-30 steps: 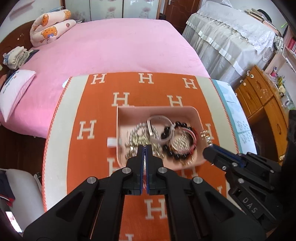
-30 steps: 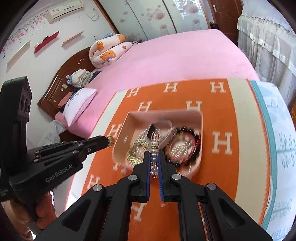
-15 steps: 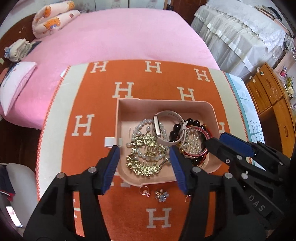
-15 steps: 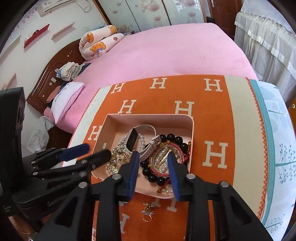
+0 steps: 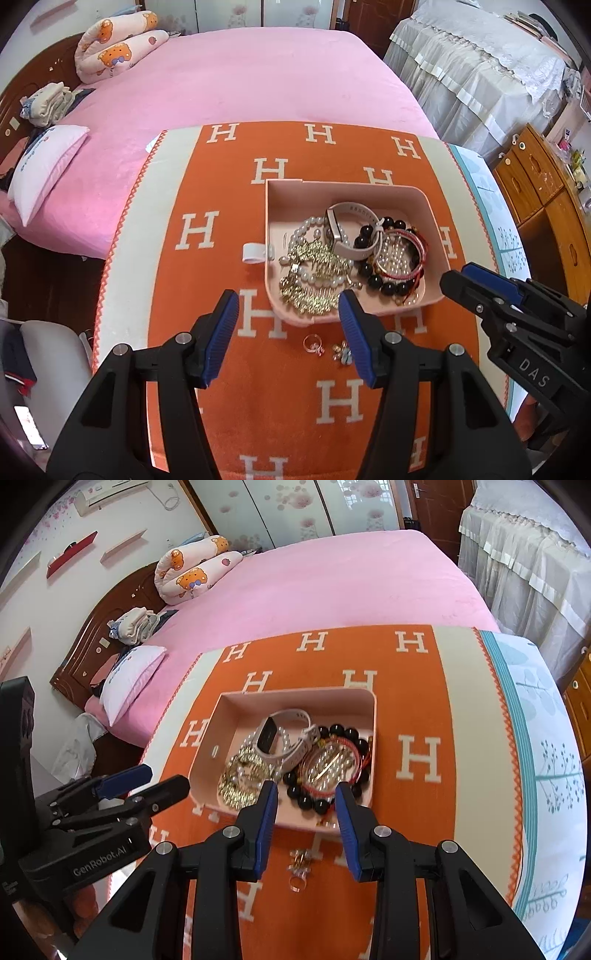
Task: Organize jewelry
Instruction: 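Withdraw both grippers from the box toward the flower pendant and gold charm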
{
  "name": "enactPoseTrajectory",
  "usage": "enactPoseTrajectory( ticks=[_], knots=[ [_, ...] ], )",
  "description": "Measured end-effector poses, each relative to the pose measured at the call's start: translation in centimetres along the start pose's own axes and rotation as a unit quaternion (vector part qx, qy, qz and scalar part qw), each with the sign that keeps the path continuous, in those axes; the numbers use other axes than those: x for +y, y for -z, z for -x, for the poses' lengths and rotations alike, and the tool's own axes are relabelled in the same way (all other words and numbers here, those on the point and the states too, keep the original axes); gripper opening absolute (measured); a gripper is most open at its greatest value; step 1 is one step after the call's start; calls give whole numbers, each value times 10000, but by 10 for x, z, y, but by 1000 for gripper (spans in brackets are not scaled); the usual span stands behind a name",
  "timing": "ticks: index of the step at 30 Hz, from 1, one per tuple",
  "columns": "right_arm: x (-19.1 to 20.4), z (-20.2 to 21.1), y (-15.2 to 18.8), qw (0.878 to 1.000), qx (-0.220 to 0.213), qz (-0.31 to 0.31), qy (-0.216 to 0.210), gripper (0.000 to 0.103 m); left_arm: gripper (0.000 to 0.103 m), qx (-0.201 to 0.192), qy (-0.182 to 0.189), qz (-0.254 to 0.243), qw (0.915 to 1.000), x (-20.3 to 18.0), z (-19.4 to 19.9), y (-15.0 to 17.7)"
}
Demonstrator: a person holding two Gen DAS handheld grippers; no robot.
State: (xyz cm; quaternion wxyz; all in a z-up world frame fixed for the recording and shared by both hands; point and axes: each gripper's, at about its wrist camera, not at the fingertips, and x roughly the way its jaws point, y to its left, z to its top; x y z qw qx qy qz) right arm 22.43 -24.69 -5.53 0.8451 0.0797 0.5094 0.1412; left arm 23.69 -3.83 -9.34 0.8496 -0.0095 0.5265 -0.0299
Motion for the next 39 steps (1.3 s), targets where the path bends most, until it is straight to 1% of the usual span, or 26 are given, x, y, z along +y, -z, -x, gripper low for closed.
enactPoseTrajectory(
  ticks=[7,13,21,29,39],
  knots=[
    [3,11,25,9999,68,-116,-1,32,53,-32,23,43,10000,3,13,14],
    [2,19,41,9997,134,-227,17,32,53,-79,34,-31,10000,2,25,27],
    [-3,24,59,9990,192,-386,89,33,53,32,26,-151,9999,2,28,50],
    [4,25,77,9993,241,-248,166,33,53,112,-36,-200,9997,3,27,69],
    [9,14,95,9990,393,-87,194,33,53,214,-41,-245,9995,1,16,81]
  ],
)
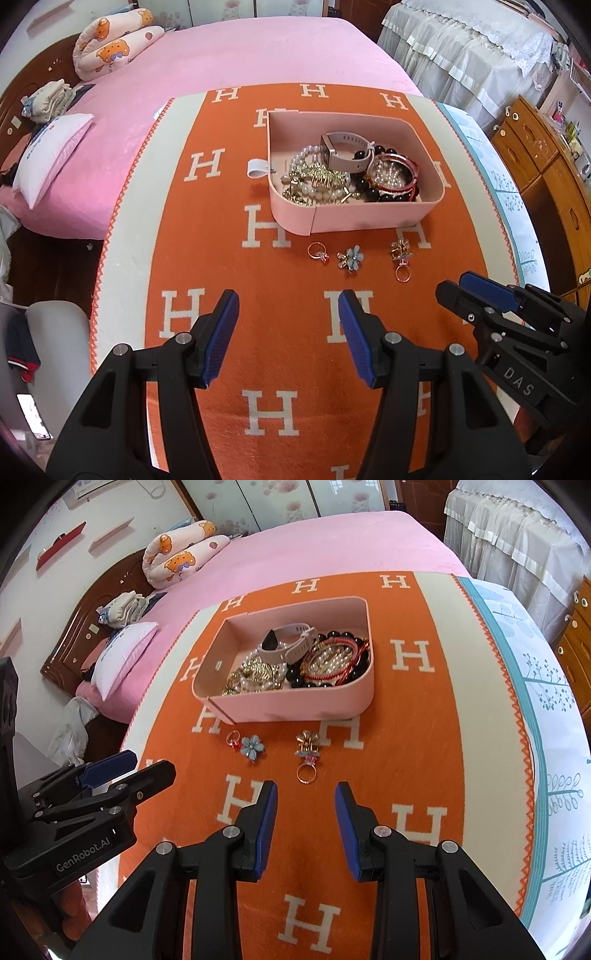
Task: Organize jewelry
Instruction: 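Withdraw both grippers from the box toward the flower pendant and gold charm, then grasp the blue flower pendant with the left gripper while the right gripper grasps the gold charm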
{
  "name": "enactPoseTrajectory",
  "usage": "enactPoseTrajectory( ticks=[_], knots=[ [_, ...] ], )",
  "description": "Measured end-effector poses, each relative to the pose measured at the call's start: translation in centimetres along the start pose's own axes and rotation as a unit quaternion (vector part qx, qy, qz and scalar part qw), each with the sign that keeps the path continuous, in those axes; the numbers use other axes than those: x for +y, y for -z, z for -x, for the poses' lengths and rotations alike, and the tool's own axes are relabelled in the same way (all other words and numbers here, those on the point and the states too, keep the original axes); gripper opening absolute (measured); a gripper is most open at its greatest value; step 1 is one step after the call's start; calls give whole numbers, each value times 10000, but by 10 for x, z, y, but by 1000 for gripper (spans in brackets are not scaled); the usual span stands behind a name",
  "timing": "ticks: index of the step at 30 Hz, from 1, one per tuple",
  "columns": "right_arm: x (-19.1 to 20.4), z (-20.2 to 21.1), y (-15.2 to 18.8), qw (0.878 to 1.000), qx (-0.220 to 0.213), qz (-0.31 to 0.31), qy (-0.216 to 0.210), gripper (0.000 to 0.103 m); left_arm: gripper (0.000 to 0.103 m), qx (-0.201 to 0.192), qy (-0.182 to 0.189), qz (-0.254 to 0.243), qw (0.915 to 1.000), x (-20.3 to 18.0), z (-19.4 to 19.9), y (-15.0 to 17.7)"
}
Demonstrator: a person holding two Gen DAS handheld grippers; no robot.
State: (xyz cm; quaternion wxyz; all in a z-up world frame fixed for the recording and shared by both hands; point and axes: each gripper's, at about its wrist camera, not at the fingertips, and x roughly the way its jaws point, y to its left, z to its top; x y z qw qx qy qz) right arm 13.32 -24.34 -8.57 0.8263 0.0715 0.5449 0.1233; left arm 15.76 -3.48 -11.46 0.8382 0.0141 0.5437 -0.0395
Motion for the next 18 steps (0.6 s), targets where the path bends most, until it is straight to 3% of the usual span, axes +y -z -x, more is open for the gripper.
enactPoseTrajectory(
  ticks=[18],
  knots=[
    [0,-44,-12,9996,53,269,-35,33,53,158,211,402,9988,4,-44,2]
  ],
)
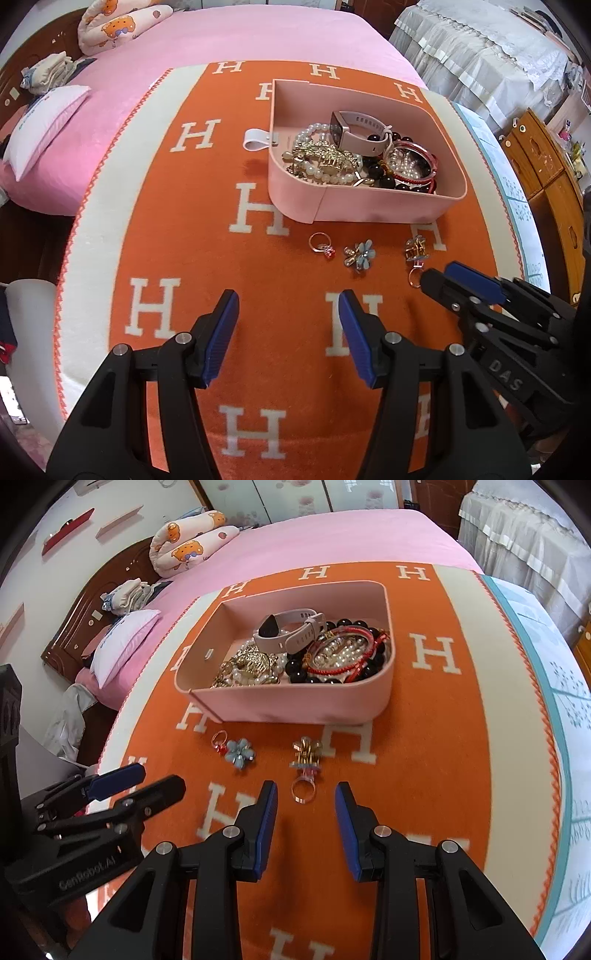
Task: Organize jewelry
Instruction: 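Grasp the blue flower pendant with the left gripper while the right gripper grasps the gold charm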
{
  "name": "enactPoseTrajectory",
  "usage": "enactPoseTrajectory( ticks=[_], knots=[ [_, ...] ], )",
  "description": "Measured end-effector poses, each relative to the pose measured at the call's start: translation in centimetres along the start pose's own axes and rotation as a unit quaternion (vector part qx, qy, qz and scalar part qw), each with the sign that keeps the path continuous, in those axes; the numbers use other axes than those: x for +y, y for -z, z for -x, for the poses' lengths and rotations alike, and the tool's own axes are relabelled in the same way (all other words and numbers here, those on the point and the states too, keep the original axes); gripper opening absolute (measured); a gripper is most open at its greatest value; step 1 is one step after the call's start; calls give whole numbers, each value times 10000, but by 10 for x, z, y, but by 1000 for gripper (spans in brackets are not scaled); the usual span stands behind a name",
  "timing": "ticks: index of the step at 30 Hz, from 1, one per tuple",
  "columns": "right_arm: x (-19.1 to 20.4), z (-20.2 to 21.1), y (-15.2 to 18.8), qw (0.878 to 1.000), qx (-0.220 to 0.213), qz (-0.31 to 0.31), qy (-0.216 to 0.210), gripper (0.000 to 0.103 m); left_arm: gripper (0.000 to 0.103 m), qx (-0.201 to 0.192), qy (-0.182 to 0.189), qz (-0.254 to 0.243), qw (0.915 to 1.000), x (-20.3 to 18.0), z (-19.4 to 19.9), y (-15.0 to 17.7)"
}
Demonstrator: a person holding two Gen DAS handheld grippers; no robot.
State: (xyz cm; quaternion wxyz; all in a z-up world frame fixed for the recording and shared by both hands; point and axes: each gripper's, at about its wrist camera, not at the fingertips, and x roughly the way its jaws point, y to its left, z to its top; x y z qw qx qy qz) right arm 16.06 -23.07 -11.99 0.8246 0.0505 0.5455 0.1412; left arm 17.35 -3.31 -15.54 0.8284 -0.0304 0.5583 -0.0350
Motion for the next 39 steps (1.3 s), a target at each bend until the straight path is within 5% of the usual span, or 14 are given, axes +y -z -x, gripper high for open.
enactPoseTrajectory(
  ticks=[6,9,20,31,34,39],
  knots=[
    [2,-21,-17,9999,19,112,1,31,53,-60,115,15,9999,-8,-6,-7],
    [3,-29,-22,9998,51,189,13,20,53,-39,194,92,9998,-9,-9,-10],
    [-14,-29,-24,10000,-26,11,-79,20,53,36,367,264,9990,-26,-21,-22],
    [-28,-25,-15,9998,-84,-59,-149,20,32,250,-66,226,9994,-50,-45,-32],
    [-28,-24,-11,9998,-115,-21,-169,20,19,212,-196,107,9995,-57,-48,-33],
    [-28,-23,-9,9997,-141,36,-203,20,15,28,-151,99,9998,-61,-41,-31]
  ],
)
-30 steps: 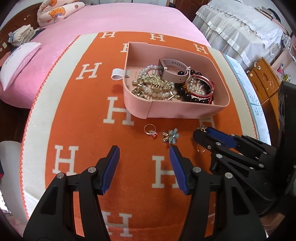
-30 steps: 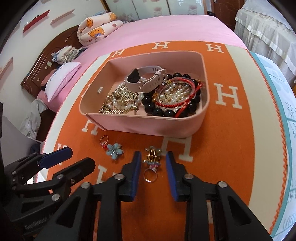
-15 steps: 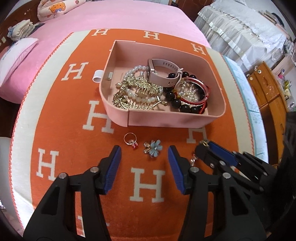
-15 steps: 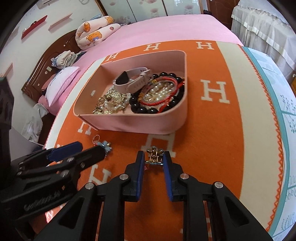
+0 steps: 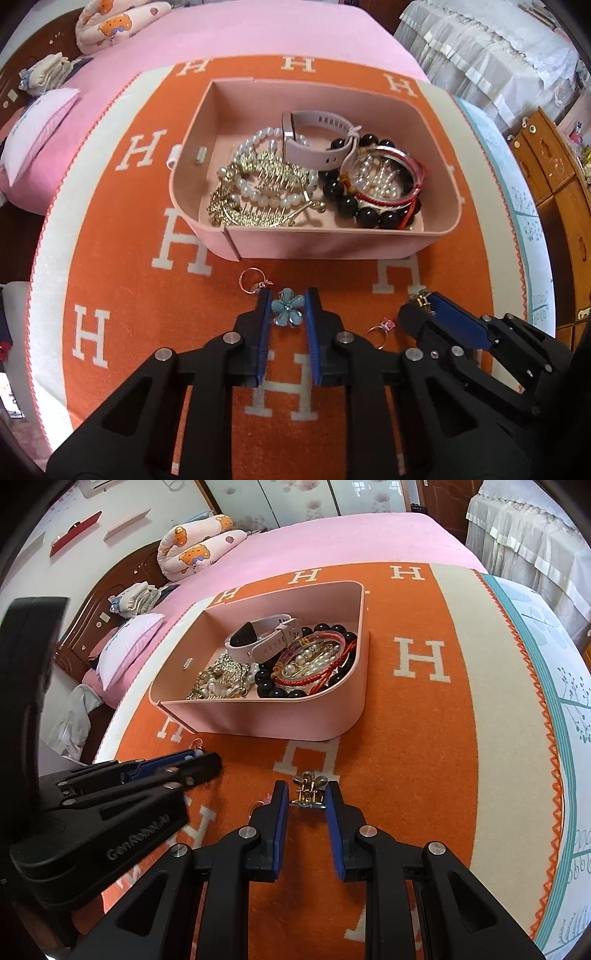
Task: Organize jewelry
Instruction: 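Grasp the blue flower pendant with the left gripper while the right gripper grasps the gold charm, then carry the flower pendant and gold charm into the pink box and open both grippers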
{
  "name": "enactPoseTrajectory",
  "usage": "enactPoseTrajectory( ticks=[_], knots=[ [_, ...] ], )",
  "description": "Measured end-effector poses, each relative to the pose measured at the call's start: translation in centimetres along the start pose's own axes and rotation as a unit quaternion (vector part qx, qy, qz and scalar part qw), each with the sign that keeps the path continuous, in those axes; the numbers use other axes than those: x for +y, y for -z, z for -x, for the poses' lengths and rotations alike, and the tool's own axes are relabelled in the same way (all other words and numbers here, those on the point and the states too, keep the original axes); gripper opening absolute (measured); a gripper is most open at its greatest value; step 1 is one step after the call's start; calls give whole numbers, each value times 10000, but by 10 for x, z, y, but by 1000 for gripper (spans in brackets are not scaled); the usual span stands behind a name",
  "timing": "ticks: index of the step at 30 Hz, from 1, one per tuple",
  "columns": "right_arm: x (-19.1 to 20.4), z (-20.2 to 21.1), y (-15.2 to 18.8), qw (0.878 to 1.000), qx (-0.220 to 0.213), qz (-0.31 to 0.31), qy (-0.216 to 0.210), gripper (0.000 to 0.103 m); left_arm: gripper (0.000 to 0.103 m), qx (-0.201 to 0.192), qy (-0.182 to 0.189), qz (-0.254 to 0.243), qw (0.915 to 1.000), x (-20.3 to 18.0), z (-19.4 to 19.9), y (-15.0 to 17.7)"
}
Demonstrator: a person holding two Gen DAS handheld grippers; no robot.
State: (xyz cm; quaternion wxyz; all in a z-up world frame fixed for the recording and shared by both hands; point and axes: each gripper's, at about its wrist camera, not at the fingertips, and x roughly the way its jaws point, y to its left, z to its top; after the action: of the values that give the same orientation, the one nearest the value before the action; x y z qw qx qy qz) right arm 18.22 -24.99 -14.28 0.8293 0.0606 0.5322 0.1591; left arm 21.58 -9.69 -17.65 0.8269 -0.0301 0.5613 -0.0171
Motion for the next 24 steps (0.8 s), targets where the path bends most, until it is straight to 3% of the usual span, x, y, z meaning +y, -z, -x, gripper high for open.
enactPoseTrajectory(
  ticks=[10,24],
  knots=[
    [2,5,2,10000,23,-18,32,20,15,-102,167,231,9995,22,26,13],
    [38,57,0,9997,-228,36,-89,20,15,-421,1,-35,9991,42,92,13]
  ],
)
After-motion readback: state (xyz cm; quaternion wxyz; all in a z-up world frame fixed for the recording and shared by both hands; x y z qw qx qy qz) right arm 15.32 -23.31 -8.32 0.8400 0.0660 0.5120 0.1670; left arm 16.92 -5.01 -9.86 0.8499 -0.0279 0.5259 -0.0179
